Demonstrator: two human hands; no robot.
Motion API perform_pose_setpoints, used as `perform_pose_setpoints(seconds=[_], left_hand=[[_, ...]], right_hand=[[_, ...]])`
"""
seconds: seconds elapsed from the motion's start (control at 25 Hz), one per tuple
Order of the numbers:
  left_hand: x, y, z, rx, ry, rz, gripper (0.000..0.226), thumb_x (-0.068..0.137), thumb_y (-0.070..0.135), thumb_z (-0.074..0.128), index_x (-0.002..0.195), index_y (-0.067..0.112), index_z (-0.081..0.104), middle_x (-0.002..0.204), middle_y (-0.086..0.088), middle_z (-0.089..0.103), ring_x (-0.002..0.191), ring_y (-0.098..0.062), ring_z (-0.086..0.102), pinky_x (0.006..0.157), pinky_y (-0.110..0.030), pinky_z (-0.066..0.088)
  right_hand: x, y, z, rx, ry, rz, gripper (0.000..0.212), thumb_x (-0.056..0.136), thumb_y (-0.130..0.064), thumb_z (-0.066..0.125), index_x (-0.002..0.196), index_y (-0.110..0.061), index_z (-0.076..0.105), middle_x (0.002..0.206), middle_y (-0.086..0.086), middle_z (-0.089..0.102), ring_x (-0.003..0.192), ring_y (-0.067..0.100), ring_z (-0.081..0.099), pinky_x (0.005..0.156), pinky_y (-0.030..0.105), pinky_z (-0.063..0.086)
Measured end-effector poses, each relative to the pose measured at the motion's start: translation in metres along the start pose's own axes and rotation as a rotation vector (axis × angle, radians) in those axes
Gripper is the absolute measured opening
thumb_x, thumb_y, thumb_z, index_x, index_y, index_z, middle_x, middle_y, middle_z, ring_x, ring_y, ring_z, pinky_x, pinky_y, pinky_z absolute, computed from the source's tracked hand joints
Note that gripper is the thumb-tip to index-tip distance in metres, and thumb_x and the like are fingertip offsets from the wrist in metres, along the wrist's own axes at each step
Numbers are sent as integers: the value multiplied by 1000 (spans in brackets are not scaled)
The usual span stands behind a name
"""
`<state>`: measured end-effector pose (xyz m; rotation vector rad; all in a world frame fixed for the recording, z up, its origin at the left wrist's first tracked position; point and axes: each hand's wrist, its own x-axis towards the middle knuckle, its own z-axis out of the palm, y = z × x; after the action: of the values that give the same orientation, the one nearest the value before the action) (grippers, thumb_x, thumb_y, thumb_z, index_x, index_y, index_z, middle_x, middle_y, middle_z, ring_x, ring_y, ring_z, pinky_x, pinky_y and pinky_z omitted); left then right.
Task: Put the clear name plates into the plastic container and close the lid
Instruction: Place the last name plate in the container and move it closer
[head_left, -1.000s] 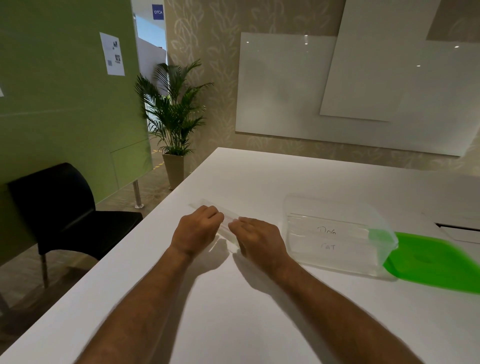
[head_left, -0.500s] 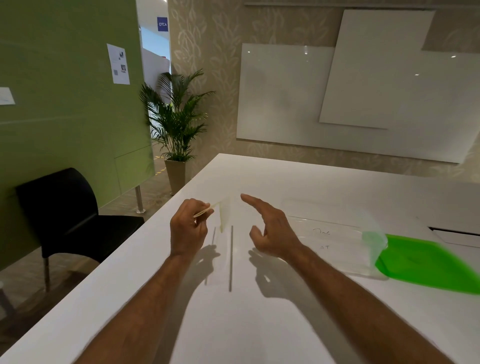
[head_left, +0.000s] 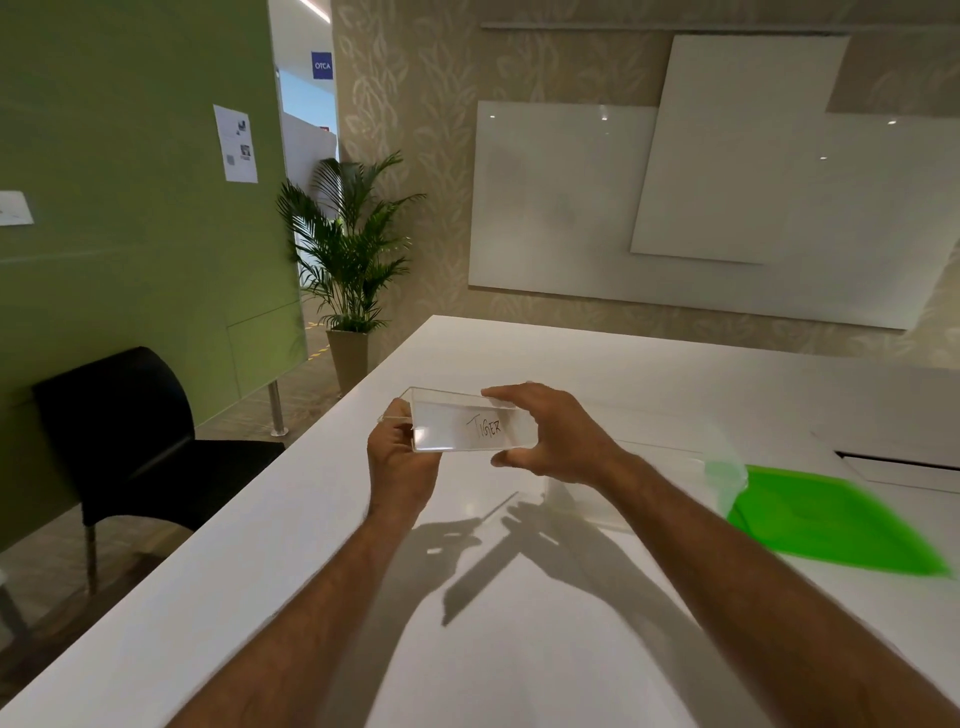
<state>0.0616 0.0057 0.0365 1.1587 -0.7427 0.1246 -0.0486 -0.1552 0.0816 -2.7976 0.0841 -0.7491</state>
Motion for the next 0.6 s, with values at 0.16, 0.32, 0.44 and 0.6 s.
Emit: perform_pose_setpoints(seconds=[0.16, 0.32, 0.44, 0.6], left_hand=[[-3, 6, 8, -330, -71, -114, 19, 68, 19, 71, 86, 26, 73, 89, -2, 71, 86, -10, 67, 69, -30, 56], [-3, 5, 18, -667, -35, -294, 35, 81, 29, 44, 80, 22, 79, 92, -8, 73, 95, -27, 66, 75, -34, 53], [-2, 2, 23, -502, -67, -212, 36, 83, 48, 54, 83, 19, 75, 93, -6, 74, 94, -23, 68, 77, -35, 53], [-2, -3, 23, -212, -220, -49, 46, 66, 46, 84, 94, 13, 68, 96, -4, 72, 93, -20, 68, 80, -39, 59]], right_hand=[[-9, 5, -14, -63, 29, -15, 76, 68, -42, 85, 135, -32, 51, 125, -2, 63, 105, 15, 49, 93, 32, 42], [-20, 16, -31, -131, 39, 10, 77, 66, -49, 83, 135, -32, 52, 120, -2, 61, 103, 15, 45, 93, 34, 36], [-31, 22, -44, -182, 45, 26, 77, 66, -51, 83, 134, -32, 53, 119, -3, 61, 104, 17, 46, 92, 34, 33], [-45, 29, -54, -212, 30, 57, 77, 65, -53, 82, 133, -32, 53, 120, -4, 61, 104, 14, 45, 94, 35, 34]])
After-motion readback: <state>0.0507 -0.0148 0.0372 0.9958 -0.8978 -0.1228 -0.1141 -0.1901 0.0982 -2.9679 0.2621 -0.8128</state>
